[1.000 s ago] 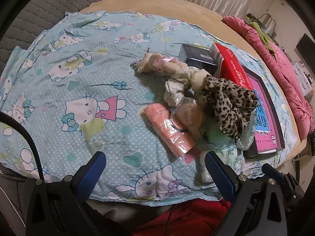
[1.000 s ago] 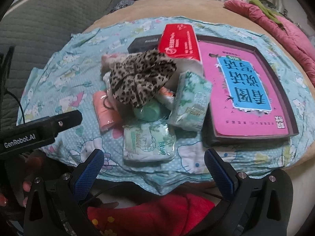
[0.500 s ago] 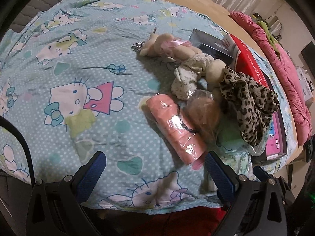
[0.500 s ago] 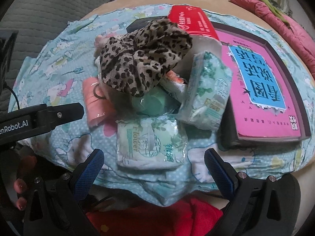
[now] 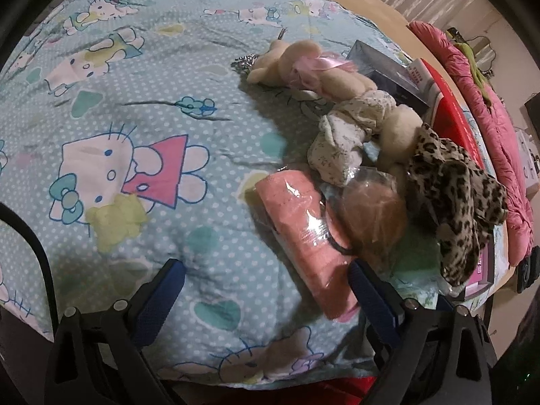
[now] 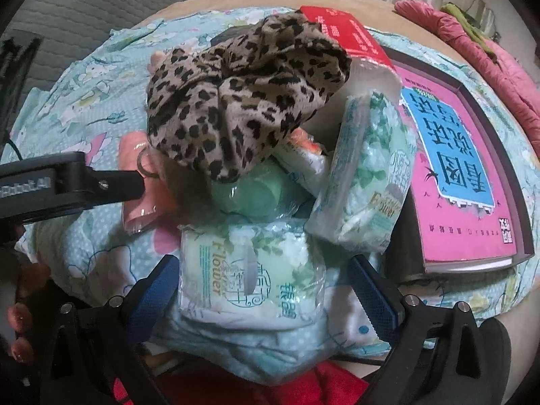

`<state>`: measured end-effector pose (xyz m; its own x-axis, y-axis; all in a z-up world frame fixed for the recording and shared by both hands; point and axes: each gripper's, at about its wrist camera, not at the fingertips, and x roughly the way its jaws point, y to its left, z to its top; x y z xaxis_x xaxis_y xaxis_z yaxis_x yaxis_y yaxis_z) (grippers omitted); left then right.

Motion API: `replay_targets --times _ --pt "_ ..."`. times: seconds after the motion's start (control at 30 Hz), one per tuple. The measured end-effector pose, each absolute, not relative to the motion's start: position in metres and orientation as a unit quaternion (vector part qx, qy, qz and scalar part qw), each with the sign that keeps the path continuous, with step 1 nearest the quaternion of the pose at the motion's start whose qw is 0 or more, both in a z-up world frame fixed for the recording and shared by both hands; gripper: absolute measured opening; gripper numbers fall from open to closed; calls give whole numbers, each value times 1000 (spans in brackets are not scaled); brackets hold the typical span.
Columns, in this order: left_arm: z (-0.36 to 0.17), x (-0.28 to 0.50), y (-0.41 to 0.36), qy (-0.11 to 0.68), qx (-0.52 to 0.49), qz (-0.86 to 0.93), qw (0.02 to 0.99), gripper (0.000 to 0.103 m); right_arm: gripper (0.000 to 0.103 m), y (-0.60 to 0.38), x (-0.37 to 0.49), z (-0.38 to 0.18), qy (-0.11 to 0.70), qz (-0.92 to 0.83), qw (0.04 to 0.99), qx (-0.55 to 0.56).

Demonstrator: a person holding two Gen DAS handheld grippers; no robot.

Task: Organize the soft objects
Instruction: 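Grasp the pink wrapped roll with the left tool while the right grasps a green-white tissue pack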

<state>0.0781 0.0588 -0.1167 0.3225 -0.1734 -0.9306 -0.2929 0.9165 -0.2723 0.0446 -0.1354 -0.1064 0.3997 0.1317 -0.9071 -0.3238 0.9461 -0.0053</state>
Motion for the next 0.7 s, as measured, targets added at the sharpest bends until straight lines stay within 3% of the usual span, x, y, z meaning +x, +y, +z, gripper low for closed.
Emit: replay_targets --times 0.17,0.23,0.33,0.43,0.47,0.7 --pt "-118 84 58 581 -205 45 787 91 78 -128 44 -105 524 152 832 -98" --pt "-117 87 57 580 -210 51 785 88 76 -127 44 -105 523 154 833 -97" --pt "-113 94 52 577 -212 49 787 71 71 -130 44 -105 524 159 832 -85" --pt "-112 101 46 584 -215 36 782 48 69 -135 44 -103 525 164 832 -76" --pt "-113 106 43 584 -225 19 780 36 69 -135 45 -102 526 165 831 -74" --pt "-120 108 52 572 -283 3 770 29 65 -139 43 -99 524 178 831 -57"
